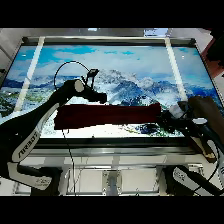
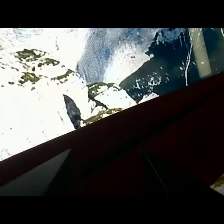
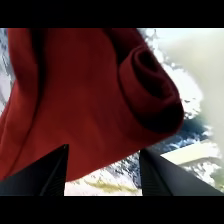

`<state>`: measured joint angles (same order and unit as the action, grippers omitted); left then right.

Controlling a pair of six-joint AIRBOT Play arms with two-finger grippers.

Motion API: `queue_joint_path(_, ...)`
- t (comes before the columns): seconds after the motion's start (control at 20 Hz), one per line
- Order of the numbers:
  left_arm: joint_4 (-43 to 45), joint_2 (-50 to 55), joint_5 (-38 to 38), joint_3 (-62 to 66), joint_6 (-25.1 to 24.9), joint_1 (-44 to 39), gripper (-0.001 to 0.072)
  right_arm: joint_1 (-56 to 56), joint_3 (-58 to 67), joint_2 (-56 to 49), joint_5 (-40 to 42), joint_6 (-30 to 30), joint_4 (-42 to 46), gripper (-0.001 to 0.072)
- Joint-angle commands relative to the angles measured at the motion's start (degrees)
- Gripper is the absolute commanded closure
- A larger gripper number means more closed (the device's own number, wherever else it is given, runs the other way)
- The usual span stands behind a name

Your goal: Fold the shirts.

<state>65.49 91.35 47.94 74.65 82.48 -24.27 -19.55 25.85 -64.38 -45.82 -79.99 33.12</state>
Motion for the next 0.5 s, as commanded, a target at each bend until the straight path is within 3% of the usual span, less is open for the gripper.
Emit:
queue_joint_path(0.0,-0.11,0.09,-0.02,0.04,0.02,-0.02,0.0239,-0.04,-0.22,-2.05,1.01,-1.46,-1.49,0.0186)
queue_joint_path(0.45,-1.46,0.11,2.32,0.04,0.0,-0.24,0.0244,-0.02,-0.17,-4.24,11.72,-1.11,-9.55,0.0189)
